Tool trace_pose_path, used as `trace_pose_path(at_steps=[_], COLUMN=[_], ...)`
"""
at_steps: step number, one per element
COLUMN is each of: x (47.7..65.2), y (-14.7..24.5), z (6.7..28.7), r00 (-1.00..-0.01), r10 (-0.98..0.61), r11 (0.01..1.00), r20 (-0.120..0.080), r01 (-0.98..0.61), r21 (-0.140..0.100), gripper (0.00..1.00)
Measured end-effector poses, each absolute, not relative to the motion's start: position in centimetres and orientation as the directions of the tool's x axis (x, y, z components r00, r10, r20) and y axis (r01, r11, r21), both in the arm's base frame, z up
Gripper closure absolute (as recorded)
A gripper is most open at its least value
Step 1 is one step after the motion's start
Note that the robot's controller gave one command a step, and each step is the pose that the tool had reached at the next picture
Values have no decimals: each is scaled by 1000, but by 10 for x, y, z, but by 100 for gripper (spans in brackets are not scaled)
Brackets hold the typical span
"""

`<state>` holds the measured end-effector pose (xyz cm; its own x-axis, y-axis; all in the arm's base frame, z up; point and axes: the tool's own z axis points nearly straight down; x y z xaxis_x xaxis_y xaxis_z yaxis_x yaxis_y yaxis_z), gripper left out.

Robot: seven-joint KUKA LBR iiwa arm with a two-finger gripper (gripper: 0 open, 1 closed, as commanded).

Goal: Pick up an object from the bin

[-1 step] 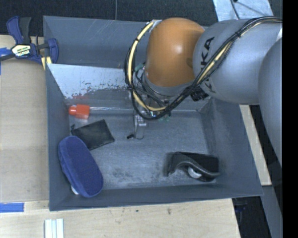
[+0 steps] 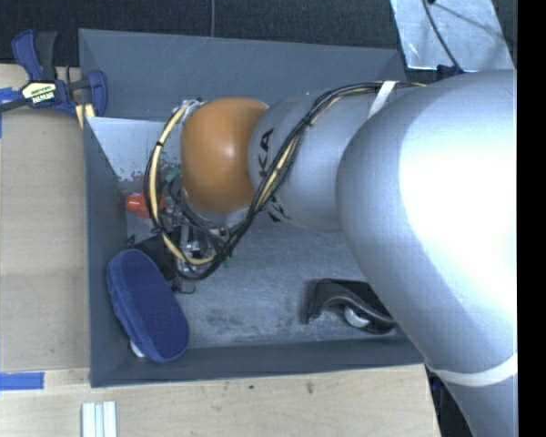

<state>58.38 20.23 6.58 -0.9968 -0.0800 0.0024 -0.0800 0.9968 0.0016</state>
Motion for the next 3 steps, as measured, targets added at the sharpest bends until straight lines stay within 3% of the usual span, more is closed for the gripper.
trace_pose_path(at_steps=[1,2,3], x=[567,599,597], y=[233,155,226], z=[101,126,68], r00=[-807,-902,-822], r10=[-591,-431,-570], r11=[807,902,822], r20=[-8,-7,-6], r01=[-591,-431,-570], r21=[0,-4,1], gripper=[0,0,0])
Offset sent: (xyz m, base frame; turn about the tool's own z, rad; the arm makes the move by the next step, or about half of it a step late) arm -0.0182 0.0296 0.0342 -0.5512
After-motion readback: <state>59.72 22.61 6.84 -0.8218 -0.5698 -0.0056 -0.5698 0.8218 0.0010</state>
